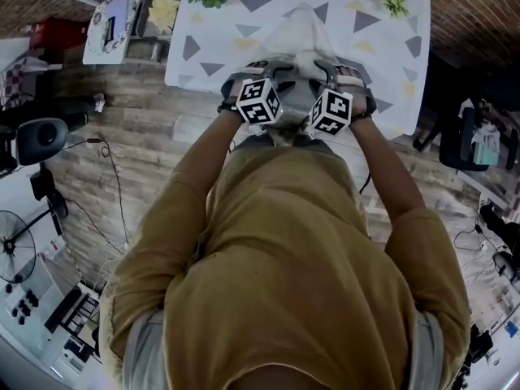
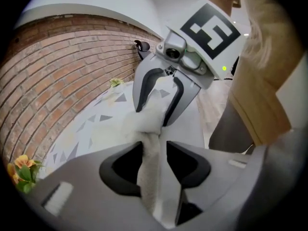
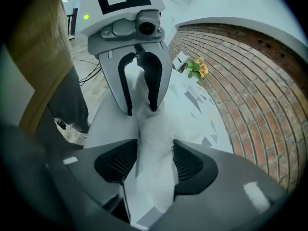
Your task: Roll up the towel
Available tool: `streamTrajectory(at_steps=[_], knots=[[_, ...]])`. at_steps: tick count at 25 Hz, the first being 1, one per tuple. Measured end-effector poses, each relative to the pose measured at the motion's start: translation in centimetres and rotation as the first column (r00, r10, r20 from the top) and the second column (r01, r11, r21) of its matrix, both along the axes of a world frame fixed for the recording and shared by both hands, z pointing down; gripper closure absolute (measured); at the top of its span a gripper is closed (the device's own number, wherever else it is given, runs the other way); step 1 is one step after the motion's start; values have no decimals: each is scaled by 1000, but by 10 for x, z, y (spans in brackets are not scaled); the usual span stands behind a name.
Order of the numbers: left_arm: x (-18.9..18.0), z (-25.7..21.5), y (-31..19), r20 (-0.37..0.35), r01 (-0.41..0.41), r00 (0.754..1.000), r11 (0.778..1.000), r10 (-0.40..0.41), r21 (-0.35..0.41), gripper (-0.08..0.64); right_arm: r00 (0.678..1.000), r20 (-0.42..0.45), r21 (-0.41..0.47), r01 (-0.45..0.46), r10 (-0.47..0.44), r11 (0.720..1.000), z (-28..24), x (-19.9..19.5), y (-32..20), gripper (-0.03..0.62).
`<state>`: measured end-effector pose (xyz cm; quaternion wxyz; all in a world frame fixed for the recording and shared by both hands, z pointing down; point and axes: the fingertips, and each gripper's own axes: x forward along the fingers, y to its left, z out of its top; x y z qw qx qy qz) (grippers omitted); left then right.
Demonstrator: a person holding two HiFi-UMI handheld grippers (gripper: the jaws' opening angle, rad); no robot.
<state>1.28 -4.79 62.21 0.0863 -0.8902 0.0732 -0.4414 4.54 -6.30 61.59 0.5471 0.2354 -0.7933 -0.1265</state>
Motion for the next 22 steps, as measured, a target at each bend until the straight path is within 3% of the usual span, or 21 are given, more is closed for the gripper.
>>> streamTrajectory(at_steps=[3,8,13,19,21,22], knots=[[1,3,1,-1,-7,1000,1000,7,-23,388,1000,-11,11,-19,19,1000,1,0,-5,376],[3,-9,-2,-35,-4,999,999,5,39,388,997,7,2,-76,76,997,1,6,-6,432],[18,-20,8,-71,-12,997,993,21,115,377,982,85,-100,-163,171,982,-2,6,-3,457],[15,-30,-6,-81,14,997,983,1,184,373,971,134,-189,-171,198,967,-14,4,2,468],[16,-37,-11,-110,23,994,981,-2,194,335,967,148,-212,-173,207,962,-18,3,3,476],[17,-39,-11,-121,17,993,981,7,193,282,965,154,-223,-173,210,959,-20,3,4,477]])
